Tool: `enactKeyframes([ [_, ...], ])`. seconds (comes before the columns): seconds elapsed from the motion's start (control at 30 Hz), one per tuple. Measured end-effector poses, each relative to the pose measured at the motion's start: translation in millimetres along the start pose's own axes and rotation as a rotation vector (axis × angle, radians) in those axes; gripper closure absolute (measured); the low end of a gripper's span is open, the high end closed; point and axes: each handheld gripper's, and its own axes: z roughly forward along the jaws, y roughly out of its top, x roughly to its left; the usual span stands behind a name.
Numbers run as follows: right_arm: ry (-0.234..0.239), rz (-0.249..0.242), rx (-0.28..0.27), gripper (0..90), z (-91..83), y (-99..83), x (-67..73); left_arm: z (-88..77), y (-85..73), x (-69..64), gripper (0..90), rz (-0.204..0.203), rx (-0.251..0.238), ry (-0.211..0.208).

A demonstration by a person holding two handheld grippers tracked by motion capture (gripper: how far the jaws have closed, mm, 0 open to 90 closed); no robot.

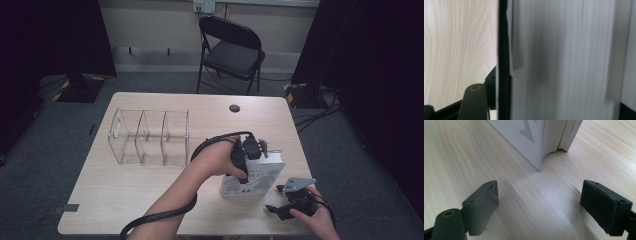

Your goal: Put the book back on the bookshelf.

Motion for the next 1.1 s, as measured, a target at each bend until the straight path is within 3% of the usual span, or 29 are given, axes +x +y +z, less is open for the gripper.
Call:
enactKeyframes([
  [0.27,-0.006,0.006,-0.017,14.3,0.1,-2.0,0.6,-4.1,0.6,-2.5,45.3,0.01,0.013,0.037],
  [0.37,-0.009,0.005,-0.029,14.3,0.4,-2.7,0.3,-8.3,-1.4,-2.4,50.2,-0.01,-0.003,0.026],
  [0.57,-0.017,0.01,-0.066,14.2,1.3,-6.4,-0.1,-9.3,-2.8,-3.4,50.9,-0.022,-0.008,0.029],
  [0.73,-0.022,0.023,-0.1,14.0,1.6,-10.7,-1.0,-10.4,-4.6,-5.3,51.7,-0.07,-0.003,0.039],
  [1.1,-0.021,0.021,-0.1,13.5,1.4,-10.9,-2.2,-16.0,-10.3,-5.4,52.4,-0.145,0.018,0.038],
])
